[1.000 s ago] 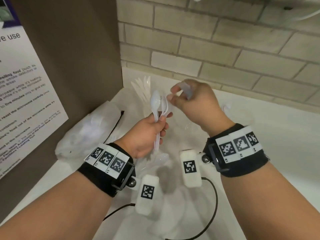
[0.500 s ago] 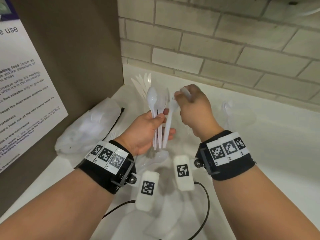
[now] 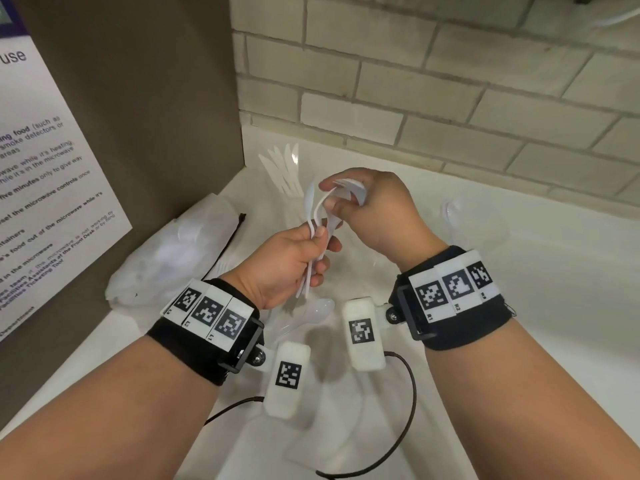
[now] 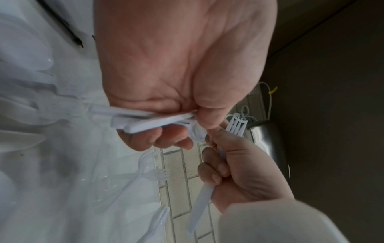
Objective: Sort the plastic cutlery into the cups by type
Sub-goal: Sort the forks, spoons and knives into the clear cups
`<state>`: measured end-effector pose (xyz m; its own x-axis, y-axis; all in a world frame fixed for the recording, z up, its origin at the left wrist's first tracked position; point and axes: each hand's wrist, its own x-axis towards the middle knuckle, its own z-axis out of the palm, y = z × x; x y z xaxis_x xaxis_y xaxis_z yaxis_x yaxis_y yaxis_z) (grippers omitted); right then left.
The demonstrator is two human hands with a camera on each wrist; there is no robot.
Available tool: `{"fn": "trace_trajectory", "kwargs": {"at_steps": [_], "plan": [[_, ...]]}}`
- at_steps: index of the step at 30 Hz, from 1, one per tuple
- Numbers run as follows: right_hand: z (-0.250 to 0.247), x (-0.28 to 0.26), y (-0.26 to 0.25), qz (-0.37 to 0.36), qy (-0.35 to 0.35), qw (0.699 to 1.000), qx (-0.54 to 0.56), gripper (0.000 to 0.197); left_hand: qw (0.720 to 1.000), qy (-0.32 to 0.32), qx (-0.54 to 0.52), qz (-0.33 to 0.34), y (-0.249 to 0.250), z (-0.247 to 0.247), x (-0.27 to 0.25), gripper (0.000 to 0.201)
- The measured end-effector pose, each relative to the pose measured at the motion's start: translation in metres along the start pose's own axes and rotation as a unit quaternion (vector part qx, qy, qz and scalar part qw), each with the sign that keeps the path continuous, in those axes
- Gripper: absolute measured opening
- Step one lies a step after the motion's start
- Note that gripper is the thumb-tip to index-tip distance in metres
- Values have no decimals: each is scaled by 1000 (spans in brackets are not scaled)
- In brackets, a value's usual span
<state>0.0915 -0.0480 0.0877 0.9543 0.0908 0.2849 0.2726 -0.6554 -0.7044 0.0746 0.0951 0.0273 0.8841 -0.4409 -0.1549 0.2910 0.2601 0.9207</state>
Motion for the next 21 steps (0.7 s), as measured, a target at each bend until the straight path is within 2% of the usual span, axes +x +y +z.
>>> {"fn": "trace_trajectory", "kwargs": {"at_steps": [2, 6, 8, 11, 15, 18, 21], "plan": [[1, 2, 2, -1, 7, 1000, 10, 11, 1000, -4, -18, 4, 0, -1, 0, 21], [3, 2, 2, -16, 30, 999, 14, 10, 999, -8, -49, 17, 0, -2, 1, 23], [3, 0, -1, -13, 36, 998, 54, 9, 999, -1, -49, 15, 0, -3, 3, 24], [4, -1, -1, 33, 45, 985, 164, 14, 999, 14, -49, 8, 0, -3, 4, 26], [-8, 6, 6, 62, 103, 977, 175, 13, 998, 69, -3, 4, -2, 0, 8, 20], [-32, 16, 13, 87, 159, 961, 211, 15, 994, 105, 20, 9, -4, 0, 11, 19], [-54, 29, 27, 92, 206, 948, 226, 20, 992, 119, 33, 6, -5, -2, 14, 20]]}}
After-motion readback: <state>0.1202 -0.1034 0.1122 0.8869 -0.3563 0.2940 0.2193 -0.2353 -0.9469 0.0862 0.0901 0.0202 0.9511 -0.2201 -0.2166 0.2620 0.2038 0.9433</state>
